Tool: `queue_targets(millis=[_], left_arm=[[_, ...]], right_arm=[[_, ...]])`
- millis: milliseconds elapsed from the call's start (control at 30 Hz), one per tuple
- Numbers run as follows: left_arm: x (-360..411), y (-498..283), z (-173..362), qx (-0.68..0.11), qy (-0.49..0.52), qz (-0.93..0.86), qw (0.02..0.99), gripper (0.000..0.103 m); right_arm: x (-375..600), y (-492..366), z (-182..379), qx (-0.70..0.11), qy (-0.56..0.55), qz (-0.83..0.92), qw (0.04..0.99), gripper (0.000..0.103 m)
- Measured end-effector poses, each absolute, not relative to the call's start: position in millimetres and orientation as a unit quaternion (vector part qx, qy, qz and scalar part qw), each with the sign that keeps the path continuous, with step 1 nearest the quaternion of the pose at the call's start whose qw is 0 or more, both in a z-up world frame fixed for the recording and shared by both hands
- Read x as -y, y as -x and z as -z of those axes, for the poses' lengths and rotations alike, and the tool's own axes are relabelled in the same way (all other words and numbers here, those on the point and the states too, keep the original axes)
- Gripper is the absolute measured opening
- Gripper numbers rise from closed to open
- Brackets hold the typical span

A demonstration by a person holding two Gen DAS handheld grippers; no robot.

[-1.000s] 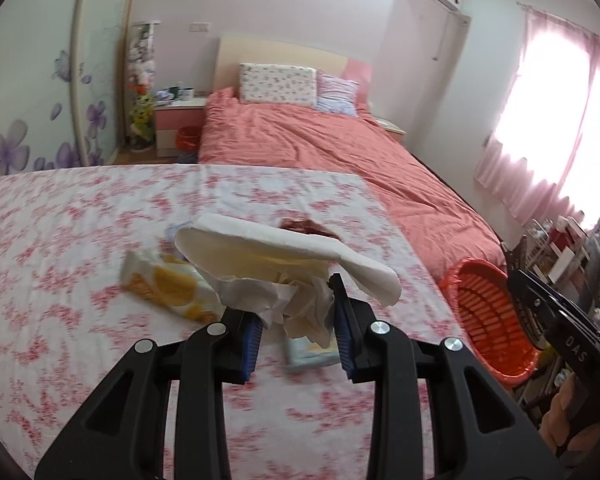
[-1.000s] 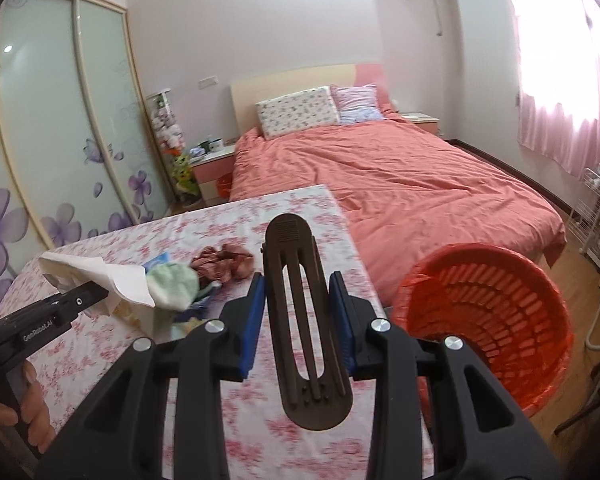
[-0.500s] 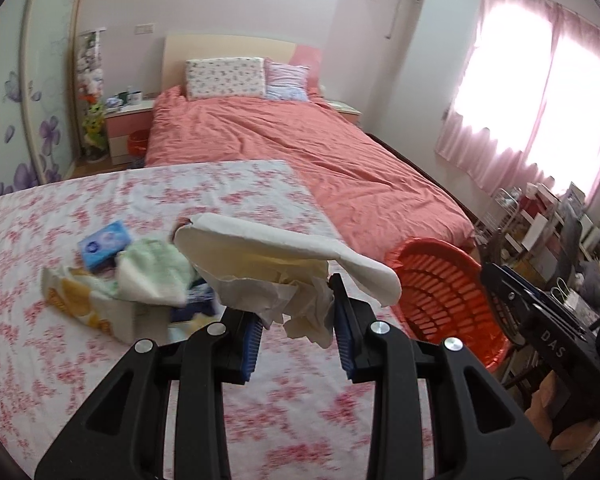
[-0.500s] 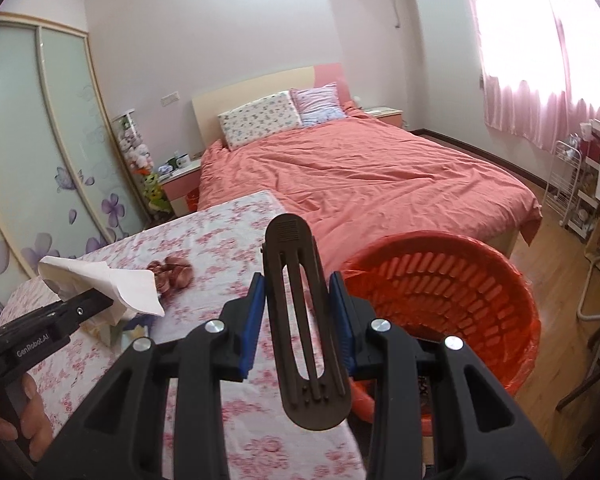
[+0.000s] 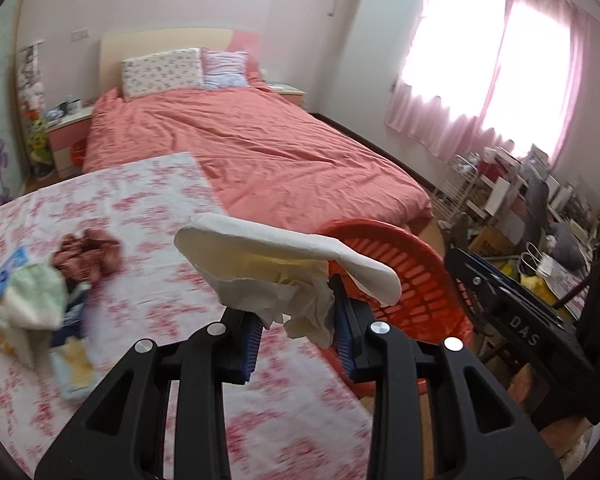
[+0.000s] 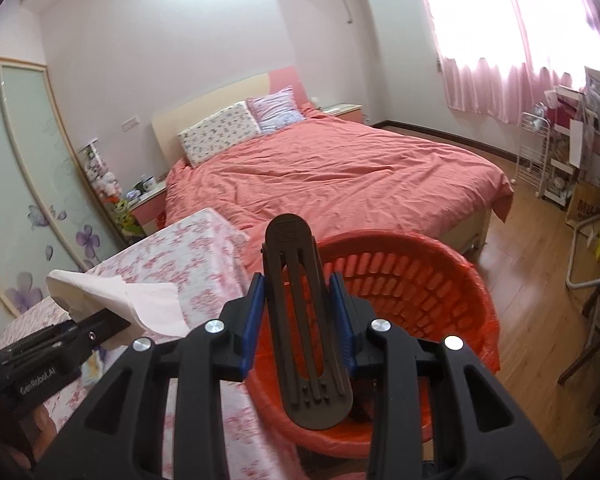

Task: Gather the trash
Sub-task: 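Carry tissues and comb over the orange basket and open both tools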

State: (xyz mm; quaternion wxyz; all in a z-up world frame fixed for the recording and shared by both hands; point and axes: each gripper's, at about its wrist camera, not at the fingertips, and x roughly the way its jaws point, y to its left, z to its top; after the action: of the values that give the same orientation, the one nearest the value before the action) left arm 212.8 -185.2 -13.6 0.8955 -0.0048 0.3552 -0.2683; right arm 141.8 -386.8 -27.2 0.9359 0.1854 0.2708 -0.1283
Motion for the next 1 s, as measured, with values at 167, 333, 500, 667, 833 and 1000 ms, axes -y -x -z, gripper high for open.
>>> queue_targets(millis=[167,333,500,667,833,1000], left_arm=[[221.9,-217.9,21.8,-0.362,-0.005,0.299,0.883,0.032],[251.4,-222.8,31.8,-0.371,-0.020,0.320,0.871,0.032],[260.6,-227.9,45.7,-0.391,-0.028,0.320,0.863,0.056],[253.2,-226.5,52.2,-0.399,-0.035,0.310,0.862,0.063],[235.7,-224.1,53.3,-0.404,-0.039,0.282,0.870,0.064],[201.2,-216.7,49.6,-0.392,-0.050,0.237,0.887,0.072]], right_arm=[[417.4,-145.9,38.2,-0.271,-0.212,0.147,0.927,0.033],[443.9,-152.3,50.2,-0.273,-0.232,0.163,0.919,0.033],[462.2,-161.5,63.1,-0.282,-0.249,0.178,0.909,0.035],[463.0,-162.7,71.7,-0.290,-0.249,0.183,0.906,0.048],[452.7,-160.5,73.2,-0.297,-0.235,0.187,0.906,0.056],[432.2,-157.9,68.6,-0.297,-0.208,0.189,0.913,0.068]])
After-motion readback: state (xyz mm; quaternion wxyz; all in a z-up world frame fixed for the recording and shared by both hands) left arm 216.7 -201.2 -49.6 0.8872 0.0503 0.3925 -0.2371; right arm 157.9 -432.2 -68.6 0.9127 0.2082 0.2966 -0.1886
